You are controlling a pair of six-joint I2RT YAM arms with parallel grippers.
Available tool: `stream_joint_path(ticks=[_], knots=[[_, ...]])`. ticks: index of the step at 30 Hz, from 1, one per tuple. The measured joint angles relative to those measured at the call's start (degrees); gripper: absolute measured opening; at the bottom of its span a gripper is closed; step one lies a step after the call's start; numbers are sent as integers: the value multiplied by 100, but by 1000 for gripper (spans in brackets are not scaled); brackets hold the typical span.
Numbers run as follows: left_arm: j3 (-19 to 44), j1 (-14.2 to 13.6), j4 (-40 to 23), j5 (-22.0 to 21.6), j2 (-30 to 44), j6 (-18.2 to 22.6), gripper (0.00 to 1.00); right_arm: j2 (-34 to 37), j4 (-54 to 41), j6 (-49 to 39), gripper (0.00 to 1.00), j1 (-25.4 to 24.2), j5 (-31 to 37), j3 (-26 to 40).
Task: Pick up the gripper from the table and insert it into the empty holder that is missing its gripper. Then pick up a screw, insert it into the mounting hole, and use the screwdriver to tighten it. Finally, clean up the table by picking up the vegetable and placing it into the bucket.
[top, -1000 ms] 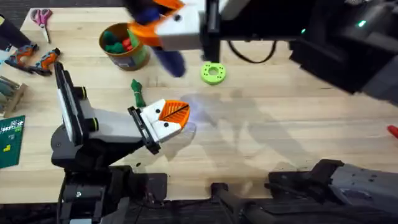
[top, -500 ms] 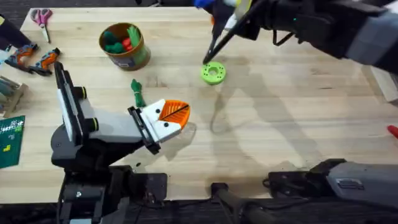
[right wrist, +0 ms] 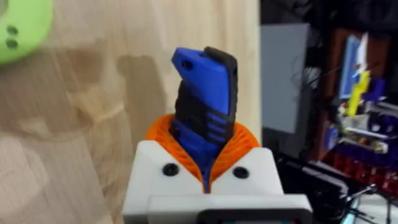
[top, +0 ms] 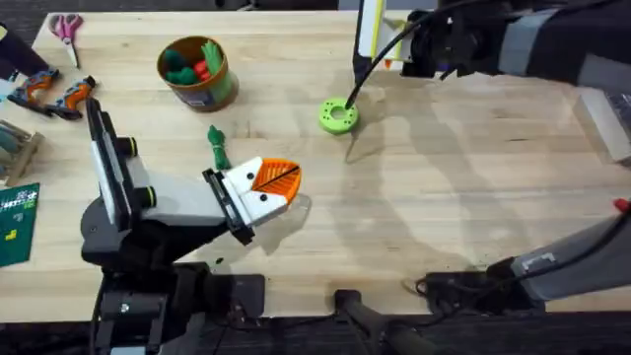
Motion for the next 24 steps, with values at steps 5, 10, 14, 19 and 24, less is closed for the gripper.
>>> stream_joint_path(ticks=[5, 10, 14, 19, 24], knots=[[0, 0, 3, -15, 0, 0, 9, 392, 3, -42, 26, -83, 38, 0], [0, 0, 4, -17, 0, 0, 9, 637, 2, -42, 26, -83, 36, 0], [0, 0, 4, -17, 0, -2, 9, 712, -150, -69, 27, -83, 42, 0], [0, 0, 4, -17, 0, -2, 9, 712, -317, -107, 241, -83, 57, 34], [0, 0, 4, -17, 0, 0, 9, 712, -377, 366, 544, -60, 58, 57]])
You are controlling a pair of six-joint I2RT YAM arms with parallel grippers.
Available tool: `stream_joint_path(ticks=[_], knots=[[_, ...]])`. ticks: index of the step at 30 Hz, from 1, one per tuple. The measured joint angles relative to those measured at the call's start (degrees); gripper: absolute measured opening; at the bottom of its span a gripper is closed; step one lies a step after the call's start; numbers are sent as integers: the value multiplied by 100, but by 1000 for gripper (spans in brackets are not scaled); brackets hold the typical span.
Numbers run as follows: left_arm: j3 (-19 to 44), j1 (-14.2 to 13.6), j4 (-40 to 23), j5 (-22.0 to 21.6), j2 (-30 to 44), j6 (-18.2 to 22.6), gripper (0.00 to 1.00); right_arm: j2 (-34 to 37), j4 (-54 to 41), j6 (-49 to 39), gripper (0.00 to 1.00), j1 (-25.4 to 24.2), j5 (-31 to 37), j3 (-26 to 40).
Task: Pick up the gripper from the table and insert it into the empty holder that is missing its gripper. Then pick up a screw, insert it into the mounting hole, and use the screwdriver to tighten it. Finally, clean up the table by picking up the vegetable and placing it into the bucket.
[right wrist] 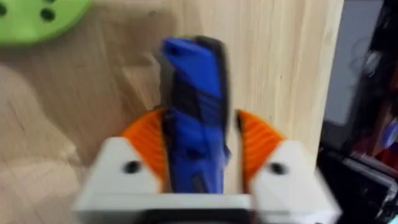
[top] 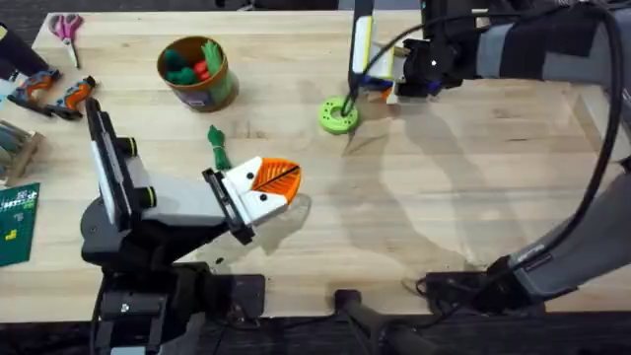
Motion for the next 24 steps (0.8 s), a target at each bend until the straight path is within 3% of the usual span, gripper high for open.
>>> stream_joint_path(ticks=[3, 4, 8, 14, 15, 19, 22, 24], knots=[[0, 0, 0, -2, 2, 0, 9, -38, 16, 412, 943, 27, 25, 93], [0, 0, 0, -1, 0, 0, 9, -76, -36, 552, 977, 52, 21, 112], [0, 0, 0, -2, 0, 2, 28, -258, -527, 1135, 990, 241, 19, 113], [0, 0, 1, -15, 0, 21, 919, -705, -1347, 2424, 993, 503, 17, 114], [0, 0, 2, -15, 2, 17, 970, -838, -1433, 2740, 992, 537, 17, 114], [-4, 0, 101, -186, 0, 35, 985, -1447, -1664, 3930, 991, 625, 17, 126], [6, 0, 51, -663, 2, -420, 985, -1918, -1762, 4649, 992, 633, 17, 161], [264, 0, -509, -1137, 1, -854, 985, -2240, -1834, 5067, 992, 633, 17, 200]])
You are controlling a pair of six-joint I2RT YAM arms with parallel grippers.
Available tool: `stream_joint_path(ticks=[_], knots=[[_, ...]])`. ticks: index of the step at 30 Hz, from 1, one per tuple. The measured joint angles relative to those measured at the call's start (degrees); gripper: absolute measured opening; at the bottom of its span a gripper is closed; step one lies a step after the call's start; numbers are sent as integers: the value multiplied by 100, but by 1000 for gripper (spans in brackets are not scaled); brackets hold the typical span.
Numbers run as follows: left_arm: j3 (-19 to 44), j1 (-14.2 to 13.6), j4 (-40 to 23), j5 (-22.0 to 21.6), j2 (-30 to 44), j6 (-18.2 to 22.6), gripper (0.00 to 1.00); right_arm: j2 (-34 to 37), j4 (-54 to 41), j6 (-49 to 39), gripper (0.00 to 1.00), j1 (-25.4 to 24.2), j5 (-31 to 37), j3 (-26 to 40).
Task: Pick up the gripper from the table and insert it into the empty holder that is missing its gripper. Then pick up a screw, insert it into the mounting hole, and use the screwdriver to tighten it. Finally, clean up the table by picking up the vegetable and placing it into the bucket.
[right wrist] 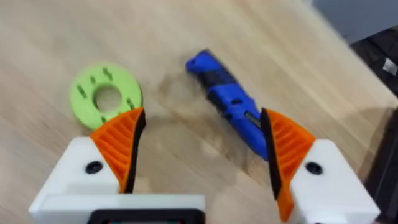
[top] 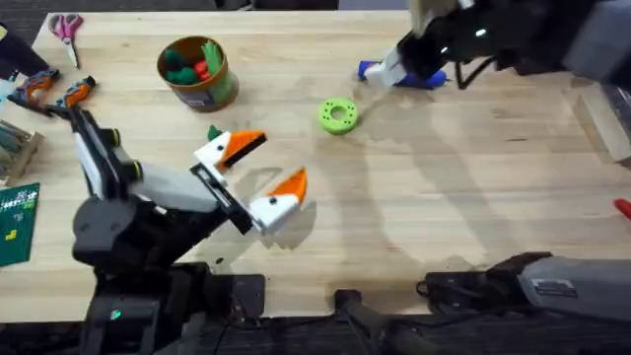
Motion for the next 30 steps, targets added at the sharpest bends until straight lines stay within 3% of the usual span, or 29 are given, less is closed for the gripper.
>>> stream_joint_path(ticks=[5, 8, 17, 21, 25, 30], knots=[[707, 0, -1858, -993, 66, -741, 985, -592, -187, 739, 991, 0, 0, 34], [1517, 0, -2837, -1576, 417, -916, 985, -784, -289, 1198, 993, -22, -6, 44], [4094, 0, -5013, -3029, 2469, -615, 985, -820, -2202, 1907, 992, -422, -38, 784], [4962, 0, -5281, -3452, 3558, -471, 985, -820, -3103, 2214, 992, -566, -39, 1420], [5598, 0, -5276, -3603, 4382, -429, 985, -820, -3808, 2482, 992, -614, -39, 2012], [5706, 0, -5219, -3714, 4994, -429, 985, -857, -4113, 2607, 994, -612, -41, 2283]])
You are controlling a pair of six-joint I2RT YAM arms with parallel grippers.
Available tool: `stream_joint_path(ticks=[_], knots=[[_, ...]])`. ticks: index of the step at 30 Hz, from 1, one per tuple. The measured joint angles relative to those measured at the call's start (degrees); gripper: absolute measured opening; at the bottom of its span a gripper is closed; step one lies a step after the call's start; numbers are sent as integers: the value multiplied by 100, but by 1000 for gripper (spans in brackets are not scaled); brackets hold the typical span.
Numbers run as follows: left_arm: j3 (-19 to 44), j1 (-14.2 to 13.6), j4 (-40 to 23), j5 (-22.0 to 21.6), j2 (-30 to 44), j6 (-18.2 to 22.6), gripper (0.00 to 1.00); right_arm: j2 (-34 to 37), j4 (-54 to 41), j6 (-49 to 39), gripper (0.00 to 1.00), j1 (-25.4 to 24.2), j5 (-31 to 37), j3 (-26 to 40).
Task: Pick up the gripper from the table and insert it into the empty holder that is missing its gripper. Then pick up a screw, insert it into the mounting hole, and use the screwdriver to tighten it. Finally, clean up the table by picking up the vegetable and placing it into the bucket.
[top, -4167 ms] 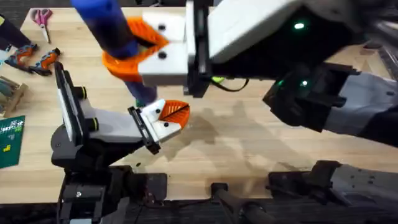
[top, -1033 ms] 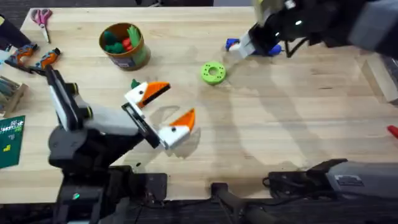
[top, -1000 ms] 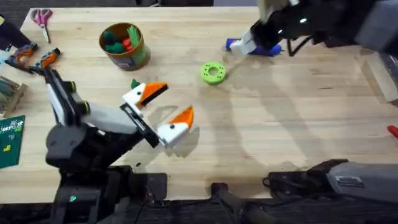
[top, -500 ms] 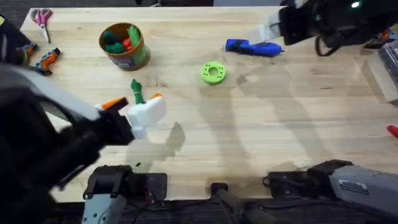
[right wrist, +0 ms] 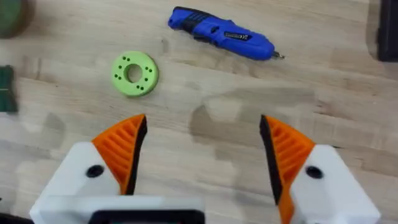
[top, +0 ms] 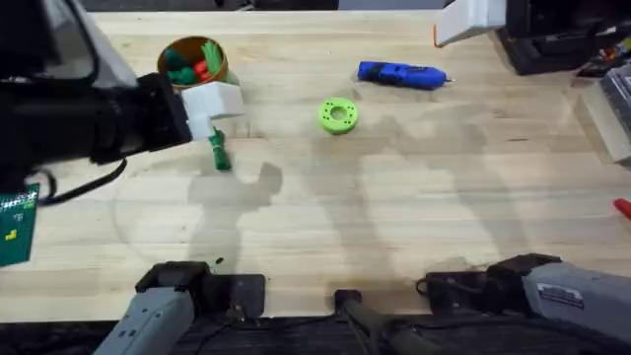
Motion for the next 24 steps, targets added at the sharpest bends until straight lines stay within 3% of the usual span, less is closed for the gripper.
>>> stream_joint_path(ticks=[5, 12, 24], knots=[[4, 0, 21, -157, 738, 0, 985, 0, -57, 46, 994, 0, 0, 0], [11, 0, 184, -749, 2470, 0, 985, 2, -59, 50, 994, 0, 2, 0], [11, 0, 1096, -1189, 4409, -100, 985, 98, -67, 64, 994, 0, 0, 0]])
